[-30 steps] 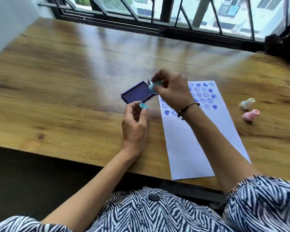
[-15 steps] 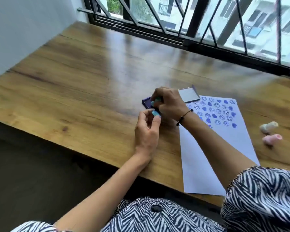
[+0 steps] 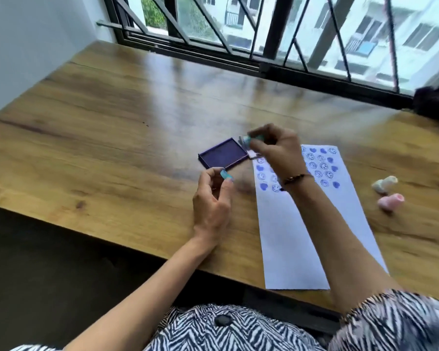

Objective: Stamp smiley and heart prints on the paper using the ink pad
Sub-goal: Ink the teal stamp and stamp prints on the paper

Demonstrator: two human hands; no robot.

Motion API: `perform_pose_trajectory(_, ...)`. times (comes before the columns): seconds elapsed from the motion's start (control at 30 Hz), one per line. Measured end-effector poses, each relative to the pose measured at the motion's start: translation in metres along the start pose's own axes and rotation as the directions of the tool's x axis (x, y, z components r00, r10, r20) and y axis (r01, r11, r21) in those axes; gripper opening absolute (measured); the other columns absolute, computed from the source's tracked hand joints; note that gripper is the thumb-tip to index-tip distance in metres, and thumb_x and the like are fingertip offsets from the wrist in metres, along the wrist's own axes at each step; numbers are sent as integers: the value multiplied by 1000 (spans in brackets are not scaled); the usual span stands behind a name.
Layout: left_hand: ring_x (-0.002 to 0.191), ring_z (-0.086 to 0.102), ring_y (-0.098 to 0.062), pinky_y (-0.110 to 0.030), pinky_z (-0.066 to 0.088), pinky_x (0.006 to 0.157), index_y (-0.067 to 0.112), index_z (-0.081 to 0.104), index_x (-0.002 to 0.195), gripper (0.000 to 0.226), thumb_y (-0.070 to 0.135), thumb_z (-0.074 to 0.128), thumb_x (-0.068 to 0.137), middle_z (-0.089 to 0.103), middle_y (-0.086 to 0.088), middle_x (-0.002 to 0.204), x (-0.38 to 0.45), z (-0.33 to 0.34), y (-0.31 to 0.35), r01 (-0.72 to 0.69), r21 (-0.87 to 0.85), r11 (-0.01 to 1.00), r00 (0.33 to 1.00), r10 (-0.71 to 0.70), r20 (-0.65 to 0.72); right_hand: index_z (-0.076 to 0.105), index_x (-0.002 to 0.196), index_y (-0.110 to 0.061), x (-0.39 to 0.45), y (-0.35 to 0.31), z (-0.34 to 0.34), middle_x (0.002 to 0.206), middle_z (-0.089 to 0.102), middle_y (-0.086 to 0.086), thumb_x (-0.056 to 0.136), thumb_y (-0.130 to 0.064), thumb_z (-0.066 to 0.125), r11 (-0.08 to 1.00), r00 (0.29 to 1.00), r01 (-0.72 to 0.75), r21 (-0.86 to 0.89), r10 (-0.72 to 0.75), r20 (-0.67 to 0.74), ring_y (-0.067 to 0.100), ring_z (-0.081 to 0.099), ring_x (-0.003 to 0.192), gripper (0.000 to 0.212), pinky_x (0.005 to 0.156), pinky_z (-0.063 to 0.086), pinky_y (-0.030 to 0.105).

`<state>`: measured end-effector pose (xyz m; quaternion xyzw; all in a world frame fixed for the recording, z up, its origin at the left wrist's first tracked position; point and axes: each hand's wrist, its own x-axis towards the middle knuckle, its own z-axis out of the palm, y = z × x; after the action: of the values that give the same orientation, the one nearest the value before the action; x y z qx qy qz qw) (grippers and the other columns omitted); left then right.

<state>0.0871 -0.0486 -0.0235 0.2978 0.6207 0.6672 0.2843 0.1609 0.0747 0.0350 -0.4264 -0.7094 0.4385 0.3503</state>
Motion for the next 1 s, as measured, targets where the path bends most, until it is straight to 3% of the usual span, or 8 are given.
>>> perform_pose_trajectory(0.1, 69, 58, 3, -13, 46, 65, 18, 52, 104, 21, 23, 55, 83, 63, 5, 85, -3, 15, 4, -107, 107, 988, 986, 92, 136, 65, 68, -21, -29, 22, -60, 55, 67, -9, 76, 3, 61, 990, 985, -86, 113, 102, -141, 9, 56, 54, 26, 54, 47, 19)
perform_pose_trajectory(0.17, 78, 60, -4, -22, 49, 72, 14, 51, 108, 28, 25, 52, 83, 64, -3, 93, -1, 32, 9, -162, 161, 974, 958, 116, 261, 63, 67, -23, -47, 33, -91, 49, 67, -14, 76, 5, 62, 985, 967, -145, 97, 162, -196, 3, 58, 52, 30, 52, 45, 15)
perform_pose_trajectory(0.23, 89, 62, -20, -30, 47, 79, 9, 49, 111, 28, 19, 53, 85, 64, -10, 102, 0, 56, 12, -242, 219, 945, 913, 146, 381, 62, 69, -24, -60, 40, -111, 52, 66, -12, 74, 3, 66, 976, 950, -215, 19, 214, -226, -2, 56, 52, 28, 55, 44, 16)
perform_pose_trajectory(0.37, 101, 57, -29, -30, 37, 86, 0, 47, 113, 27, 12, 50, 88, 62, -17, 108, 5, 86, 8, -374, 303, 876, 852, 196, 486, 66, 79, -19, -63, 44, -115, 69, 60, -4, 70, -9, 72, 924, 972, -215, -317, 172, -160, 10, 52, 63, 15, 62, 40, 18)
perform_pose_trajectory(0.47, 96, 56, -32, -32, 36, 81, 1, 45, 113, 27, 15, 47, 90, 61, -18, 103, 12, 91, 1, -384, 353, 853, 847, 173, 502, 68, 86, -9, -55, 43, -107, 80, 65, 1, 72, -4, 68, 839, 993, -105, -533, 64, -96, 14, 52, 71, 15, 61, 36, 7)
perform_pose_trajectory(0.7, 90, 54, -30, -29, 31, 71, 6, 44, 110, 26, 22, 44, 90, 57, -8, 93, 14, 91, -7, -387, 407, 827, 854, 156, 496, 66, 88, -1, -53, 53, -95, 93, 70, 18, 73, 5, 54, 729, 1000, 23, -684, -24, 8, 33, 57, 92, 20, 79, 39, 30)
perform_pose_trajectory(0.87, 93, 54, -32, -29, 31, 70, 5, 44, 111, 28, 23, 44, 89, 61, -13, 99, 13, 91, -9, -426, 415, 804, 848, 194, 494, 65, 87, -3, -50, 58, -95, 92, 68, 16, 74, 2, 57, 711, 1000, 24, -702, -18, 17, 31, 56, 92, 17, 78, 42, 34)
perform_pose_trajectory(1.0, 90, 55, -30, -21, 26, 65, 7, 44, 109, 26, 23, 43, 89, 53, -1, 89, 13, 90, -9, -420, 408, 811, 848, 190, 495, 63, 86, -2, -49, 59, -94, 91, 67, 17, 74, 4, 54, 683, 998, 64, -727, -32, 58, 33, 57, 91, 17, 76, 45, 38)
